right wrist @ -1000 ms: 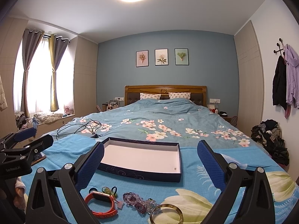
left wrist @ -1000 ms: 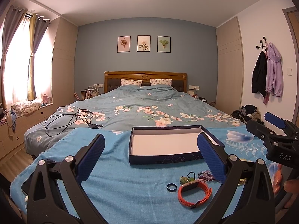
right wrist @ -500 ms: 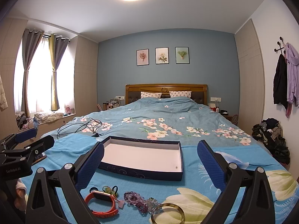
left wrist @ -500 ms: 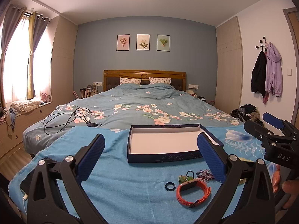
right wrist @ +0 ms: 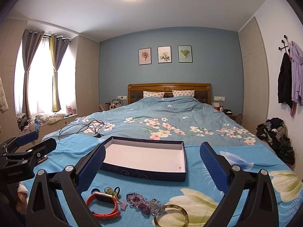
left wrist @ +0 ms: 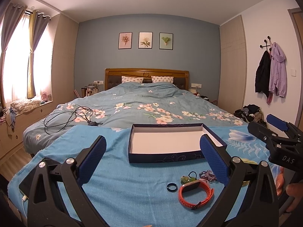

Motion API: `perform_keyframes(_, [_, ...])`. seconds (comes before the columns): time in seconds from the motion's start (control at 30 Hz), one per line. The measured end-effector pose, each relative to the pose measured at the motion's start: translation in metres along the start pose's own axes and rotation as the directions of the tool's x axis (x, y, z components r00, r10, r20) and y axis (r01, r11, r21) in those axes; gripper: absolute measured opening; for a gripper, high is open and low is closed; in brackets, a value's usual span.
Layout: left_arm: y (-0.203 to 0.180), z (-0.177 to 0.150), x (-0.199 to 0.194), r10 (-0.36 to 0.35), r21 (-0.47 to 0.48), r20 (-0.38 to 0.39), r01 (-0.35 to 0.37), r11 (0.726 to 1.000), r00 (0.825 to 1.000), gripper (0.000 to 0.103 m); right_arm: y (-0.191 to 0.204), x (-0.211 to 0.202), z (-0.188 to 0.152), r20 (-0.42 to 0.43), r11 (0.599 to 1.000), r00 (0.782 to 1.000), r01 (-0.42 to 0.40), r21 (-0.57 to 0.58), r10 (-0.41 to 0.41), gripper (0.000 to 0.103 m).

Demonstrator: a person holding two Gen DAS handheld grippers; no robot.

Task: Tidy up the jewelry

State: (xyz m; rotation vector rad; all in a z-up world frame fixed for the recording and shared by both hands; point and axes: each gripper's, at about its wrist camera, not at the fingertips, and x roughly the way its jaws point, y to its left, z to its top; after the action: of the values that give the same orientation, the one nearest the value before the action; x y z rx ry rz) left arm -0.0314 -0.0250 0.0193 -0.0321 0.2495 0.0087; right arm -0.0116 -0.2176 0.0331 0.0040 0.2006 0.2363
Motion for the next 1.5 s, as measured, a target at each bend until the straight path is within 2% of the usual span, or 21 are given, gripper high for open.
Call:
perform_keyframes(1.1, [0.010, -0.004, 0.010, 0.001, -0.036, -0.047, -0.002, 0.999, 0.999, 0.097, 0.000, 0.003, -0.005, -0.030, 1.000, 0.999, -0.020, 0.018, 0.020, 0.096])
perform_keyframes(1.3, [0.009, -0.005, 0.009, 0.007, -0.026, -0.035, -0.008, 1.000, 0.999, 0.097, 0.000, 0.003, -0.006, -0.030, 1.000, 0.999, -0.018, 0.021, 0.019, 0.096])
perform_keyframes(1.5, [0.009, -0.007, 0.015, 0.020, -0.037, -0.069, -0.022, 0.999, 0.997, 0.097, -0.001, 0.005, -0.006, -0.036, 1.000, 0.999, -0.017, 0.023, 0.018, 0.096])
